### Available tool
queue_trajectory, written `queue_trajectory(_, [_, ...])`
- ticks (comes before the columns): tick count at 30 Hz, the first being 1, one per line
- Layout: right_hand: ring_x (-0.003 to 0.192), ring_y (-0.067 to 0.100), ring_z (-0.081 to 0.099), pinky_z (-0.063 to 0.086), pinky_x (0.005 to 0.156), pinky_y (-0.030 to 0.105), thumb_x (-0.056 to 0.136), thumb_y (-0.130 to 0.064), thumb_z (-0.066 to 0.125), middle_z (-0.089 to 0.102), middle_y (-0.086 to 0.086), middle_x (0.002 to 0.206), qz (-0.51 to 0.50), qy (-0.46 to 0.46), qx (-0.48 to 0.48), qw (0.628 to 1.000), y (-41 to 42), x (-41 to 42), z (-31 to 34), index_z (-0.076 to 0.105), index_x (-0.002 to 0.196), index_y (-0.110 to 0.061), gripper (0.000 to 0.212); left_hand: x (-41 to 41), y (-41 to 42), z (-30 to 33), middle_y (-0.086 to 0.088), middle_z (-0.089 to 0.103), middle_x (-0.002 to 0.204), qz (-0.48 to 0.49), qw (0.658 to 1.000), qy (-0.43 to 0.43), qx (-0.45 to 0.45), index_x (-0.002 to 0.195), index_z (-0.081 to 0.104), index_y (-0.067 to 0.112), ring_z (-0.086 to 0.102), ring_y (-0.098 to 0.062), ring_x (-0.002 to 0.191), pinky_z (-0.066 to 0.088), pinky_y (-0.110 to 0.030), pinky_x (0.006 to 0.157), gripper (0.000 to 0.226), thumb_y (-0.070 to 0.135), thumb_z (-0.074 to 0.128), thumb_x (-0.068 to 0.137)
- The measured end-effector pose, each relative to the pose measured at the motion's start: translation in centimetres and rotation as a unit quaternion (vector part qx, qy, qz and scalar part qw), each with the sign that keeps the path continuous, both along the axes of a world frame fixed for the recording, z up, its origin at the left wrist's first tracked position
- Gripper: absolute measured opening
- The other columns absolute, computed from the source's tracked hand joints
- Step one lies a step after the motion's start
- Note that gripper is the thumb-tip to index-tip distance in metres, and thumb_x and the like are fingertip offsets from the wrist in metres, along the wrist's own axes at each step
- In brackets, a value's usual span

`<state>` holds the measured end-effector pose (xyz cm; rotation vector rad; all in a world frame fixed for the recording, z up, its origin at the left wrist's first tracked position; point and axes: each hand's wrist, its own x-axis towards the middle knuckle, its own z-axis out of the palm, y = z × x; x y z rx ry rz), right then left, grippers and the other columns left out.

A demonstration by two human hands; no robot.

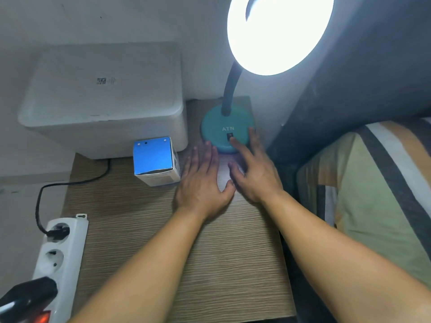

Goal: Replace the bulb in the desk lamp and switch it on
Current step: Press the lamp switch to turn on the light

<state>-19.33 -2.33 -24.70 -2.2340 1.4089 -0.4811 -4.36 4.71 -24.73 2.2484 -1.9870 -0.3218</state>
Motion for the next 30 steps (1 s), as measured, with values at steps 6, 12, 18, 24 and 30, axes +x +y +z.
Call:
queue_trajectory(6, [0.152,0.017,0.011,0.03,0.114,0.042,0.095,-0.043,0.051,-0.004,-0.007,0.166,0.006,-0.002,-0.006,1.0,0.04,0.0,0.34,0.022,0.15,-0.048,0.063,-0.01,-0.01,0.12,-0.007,-0.001,0.167,-0.003,1.0,0.005,0.0,0.159,0.006,0.012,-0.006,-0.027,0.153,0.006,-0.043,0.124,0.089,0.062,0.026,0.089])
queue_trajectory(12, [0.152,0.018,0.012,0.035,0.114,0.046,0.094,-0.043,0.052,-0.007,-0.007,0.166,0.008,-0.007,-0.012,1.0,0.06,0.05,0.37,0.022,0.15,-0.048,0.064,0.07,-0.16,0.04,-0.007,-0.002,0.167,0.0,1.0,0.003,0.001,0.159,0.006,0.013,-0.006,-0.026,0.153,0.004,-0.043,0.124,0.089,0.063,0.025,0.088])
queue_trajectory(18, [0.151,0.019,0.014,0.036,0.112,0.046,0.094,-0.043,0.052,-0.005,-0.007,0.166,0.003,-0.002,-0.013,1.0,0.09,0.13,0.38,0.022,0.149,-0.048,0.064,0.01,-0.08,0.15,-0.007,-0.001,0.167,0.0,1.0,0.007,0.002,0.16,0.007,0.013,-0.006,-0.027,0.153,0.005,-0.043,0.124,0.09,0.063,0.026,0.087])
queue_trajectory(24, [0.152,0.019,0.009,0.036,0.111,0.057,0.095,-0.045,0.05,-0.004,-0.008,0.166,-0.005,0.005,-0.001,1.0,0.11,0.12,0.22,0.018,0.149,-0.052,0.063,-0.1,-0.11,0.36,-0.006,0.001,0.167,0.003,1.0,-0.004,0.001,0.159,0.006,0.013,-0.006,-0.026,0.153,0.003,-0.042,0.124,0.09,0.063,0.025,0.087])
queue_trajectory(30, [0.152,0.02,0.005,0.03,0.116,0.051,0.096,-0.046,0.048,-0.005,-0.007,0.166,0.001,0.011,0.003,1.0,0.0,-0.04,0.29,0.014,0.149,-0.053,0.064,-0.1,0.05,0.47,-0.006,-0.001,0.167,0.003,1.0,0.007,0.0,0.16,0.008,0.013,-0.004,-0.028,0.153,0.003,-0.041,0.124,0.09,0.064,0.024,0.087])
